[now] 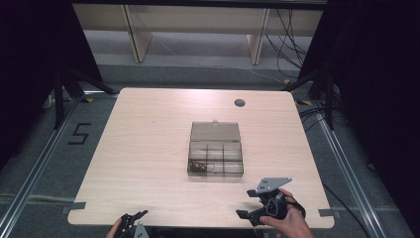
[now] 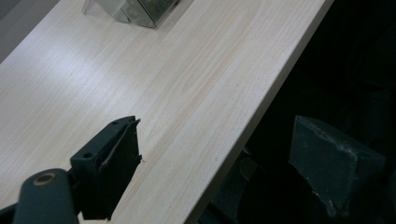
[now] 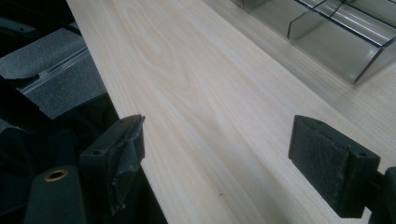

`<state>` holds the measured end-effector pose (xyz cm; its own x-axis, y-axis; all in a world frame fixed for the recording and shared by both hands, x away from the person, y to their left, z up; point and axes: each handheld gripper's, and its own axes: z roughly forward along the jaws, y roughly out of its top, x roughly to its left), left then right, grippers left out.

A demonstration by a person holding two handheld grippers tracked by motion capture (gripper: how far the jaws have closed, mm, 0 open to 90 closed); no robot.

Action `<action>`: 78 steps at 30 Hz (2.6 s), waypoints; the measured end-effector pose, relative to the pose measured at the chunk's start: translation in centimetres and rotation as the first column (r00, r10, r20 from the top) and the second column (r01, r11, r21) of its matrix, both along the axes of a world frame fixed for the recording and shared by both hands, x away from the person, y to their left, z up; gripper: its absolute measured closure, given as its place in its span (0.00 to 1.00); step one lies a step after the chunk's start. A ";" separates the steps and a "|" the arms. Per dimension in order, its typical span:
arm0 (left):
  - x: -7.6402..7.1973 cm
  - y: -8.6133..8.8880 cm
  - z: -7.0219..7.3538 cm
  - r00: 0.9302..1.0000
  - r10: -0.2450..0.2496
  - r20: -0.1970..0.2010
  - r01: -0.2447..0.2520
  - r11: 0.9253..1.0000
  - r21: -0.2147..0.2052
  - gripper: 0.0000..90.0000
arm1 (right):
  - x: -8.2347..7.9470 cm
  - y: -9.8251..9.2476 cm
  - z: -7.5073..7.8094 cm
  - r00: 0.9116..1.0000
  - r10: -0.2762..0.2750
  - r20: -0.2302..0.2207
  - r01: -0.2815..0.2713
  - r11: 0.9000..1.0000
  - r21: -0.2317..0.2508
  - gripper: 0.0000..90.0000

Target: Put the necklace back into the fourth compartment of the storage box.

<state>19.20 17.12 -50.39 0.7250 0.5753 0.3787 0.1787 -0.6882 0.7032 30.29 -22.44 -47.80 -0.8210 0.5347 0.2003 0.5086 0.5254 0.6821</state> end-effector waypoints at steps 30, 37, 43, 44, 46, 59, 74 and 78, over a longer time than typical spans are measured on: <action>0.0 0.0 0.0 1.000 -0.001 -0.004 0.002 1.000 0.010 0.17 | -1.7 -1.4 -0.8 0.999 -0.038 0.025 0.039 0.998 -0.044 0.19; 0.0 0.0 -0.1 1.000 0.002 0.005 -0.002 1.000 0.008 0.17 | -1.9 -1.8 -1.0 0.999 -0.023 0.039 0.026 0.997 -0.071 0.19; 0.0 0.0 -0.1 1.000 0.003 0.003 -0.003 1.000 0.008 0.17 | -2.4 -1.9 -1.3 0.997 -0.046 0.061 0.050 0.996 -0.080 0.19; -0.1 0.0 0.0 1.000 0.000 -0.004 0.000 1.000 0.010 0.17 | -2.6 -1.9 -1.2 0.998 -0.045 0.046 0.049 0.994 -0.098 0.19; 0.0 0.0 -0.1 1.000 -0.001 -0.001 0.001 1.000 0.010 0.17 | -2.6 -1.9 -1.4 0.997 -0.038 0.067 0.044 0.994 -0.098 0.19; 0.0 0.0 0.0 1.000 0.000 -0.006 0.001 1.000 0.012 0.17 | -3.3 -2.3 -1.4 0.997 -0.019 0.075 0.028 0.992 -0.120 0.19; 0.0 0.0 -0.1 1.000 0.000 0.012 0.000 1.000 0.009 0.17 | -3.6 -2.6 -1.2 0.996 -0.034 0.078 0.043 0.992 -0.121 0.19; 0.0 0.0 -0.1 1.000 0.000 0.012 0.000 1.000 0.009 0.17 | -3.5 -2.7 -1.3 0.996 -0.020 0.087 0.030 0.992 -0.120 0.19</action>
<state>19.21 17.10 -50.47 0.7204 0.5717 0.3927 0.1698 -0.6944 0.6993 26.76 -25.16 -49.08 -0.8183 0.5714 0.0623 0.4651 0.5945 0.6559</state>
